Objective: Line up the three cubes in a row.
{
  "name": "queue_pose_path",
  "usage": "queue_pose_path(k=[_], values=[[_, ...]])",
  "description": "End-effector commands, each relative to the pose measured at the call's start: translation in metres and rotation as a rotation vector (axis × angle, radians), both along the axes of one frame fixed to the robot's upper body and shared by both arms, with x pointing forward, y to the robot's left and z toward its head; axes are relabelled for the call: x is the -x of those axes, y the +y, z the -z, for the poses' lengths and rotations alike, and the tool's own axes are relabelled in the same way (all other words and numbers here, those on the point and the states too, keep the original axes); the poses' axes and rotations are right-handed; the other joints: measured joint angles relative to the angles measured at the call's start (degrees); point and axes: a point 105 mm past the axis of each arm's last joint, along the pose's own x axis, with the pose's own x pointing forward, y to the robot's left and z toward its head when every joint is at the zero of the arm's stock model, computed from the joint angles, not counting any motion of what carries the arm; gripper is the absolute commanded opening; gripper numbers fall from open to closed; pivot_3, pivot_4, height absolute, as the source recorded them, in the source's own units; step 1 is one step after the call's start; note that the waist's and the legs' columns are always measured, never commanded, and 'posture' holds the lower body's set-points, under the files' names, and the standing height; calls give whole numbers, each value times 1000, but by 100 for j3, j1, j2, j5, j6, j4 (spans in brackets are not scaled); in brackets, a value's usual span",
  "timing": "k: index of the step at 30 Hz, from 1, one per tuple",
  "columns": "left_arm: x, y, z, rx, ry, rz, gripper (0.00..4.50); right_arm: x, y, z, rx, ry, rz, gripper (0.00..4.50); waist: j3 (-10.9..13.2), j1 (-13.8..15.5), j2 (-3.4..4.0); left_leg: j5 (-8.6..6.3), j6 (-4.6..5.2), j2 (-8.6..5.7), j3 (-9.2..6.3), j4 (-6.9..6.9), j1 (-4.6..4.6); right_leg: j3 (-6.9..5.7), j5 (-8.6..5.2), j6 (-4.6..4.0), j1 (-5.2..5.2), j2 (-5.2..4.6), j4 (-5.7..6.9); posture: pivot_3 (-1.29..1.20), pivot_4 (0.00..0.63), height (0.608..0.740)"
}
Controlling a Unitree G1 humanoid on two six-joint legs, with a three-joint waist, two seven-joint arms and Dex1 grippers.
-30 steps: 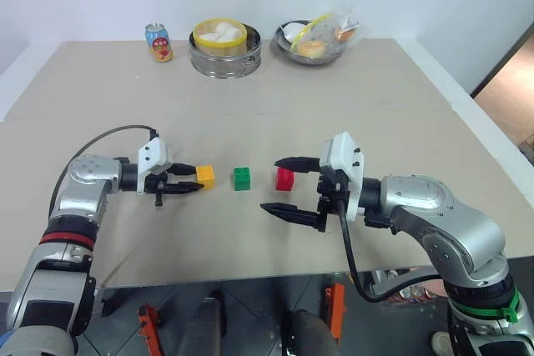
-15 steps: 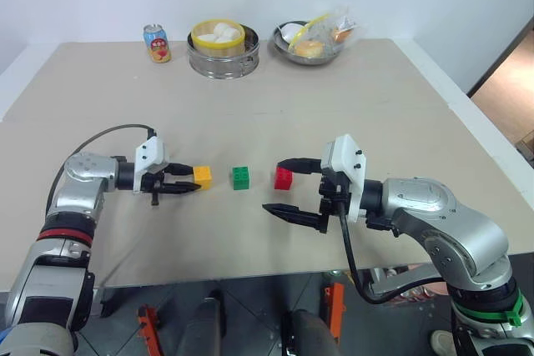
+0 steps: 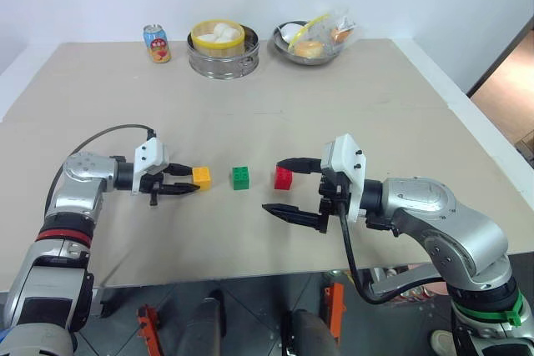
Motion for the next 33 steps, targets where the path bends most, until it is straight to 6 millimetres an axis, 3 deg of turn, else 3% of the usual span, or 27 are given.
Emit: queue_pose_path(k=[1, 4, 13, 15, 18, 23, 28, 33], values=[[-1, 5, -6, -24, -23, 5, 3553, 4, 2, -12, -12, -57, -15, 4500, 0, 0, 0, 0, 0, 0, 0, 0, 0, 0, 0, 0, 0, 0, 0, 0, 150, 740], [0, 10, -12, -35, -33, 9, 4457, 4, 3, -13, -22, -55, -12, 4500, 0, 0, 0, 0, 0, 1, 1, 1, 0, 0, 1, 0, 0, -1, 0, 0, 150, 740], [23, 33, -51, 51, -9, -116, 4457, -4, -1, -21, -83, -60, 45, 4500, 0, -17, 0, -9, -8, 22, 16, 2, 1, 0, 10, -9, -12, 0, 0, 0, 150, 740], [28, 31, -62, 103, -24, -159, 4457, -9, -5, -23, -83, -73, 81, 4500, 0, -19, 0, -11, -10, 29, 18, 2, 0, -1, 10, -10, -16, 3, 0, 0, 150, 740], [36, 12, -74, 172, -119, -193, 4457, -20, -13, -24, -82, -96, 157, 4500, 0, -9, 0, -12, -12, 33, 18, 2, 0, -3, 12, -12, -16, 4, 0, 0, 150, 740], [45, -25, -80, 330, -228, -319, 4457, -36, -27, -28, -69, -181, 315, 4500, 0, 1, 0, -14, -10, 30, 44, 8, 1, 7, 19, -7, -16, -12, 0, 0, 150, 740], [33, -16, -81, 444, -271, -579, 4457, -55, -53, -27, -66, -232, 565, 4500, -1, 2, -1, -16, -7, 59, 61, 31, 2, 3, 44, -7, -23, 9, 0, 0, 150, 740], [28, -1, -71, 370, -251, -602, 4457, -51, -62, -19, -58, -186, 549, 4500, -1, 3, -1, -16, -7, 65, 74, 36, 3, 4, 55, -7, -26, 12, 0, 0, 150, 740]])
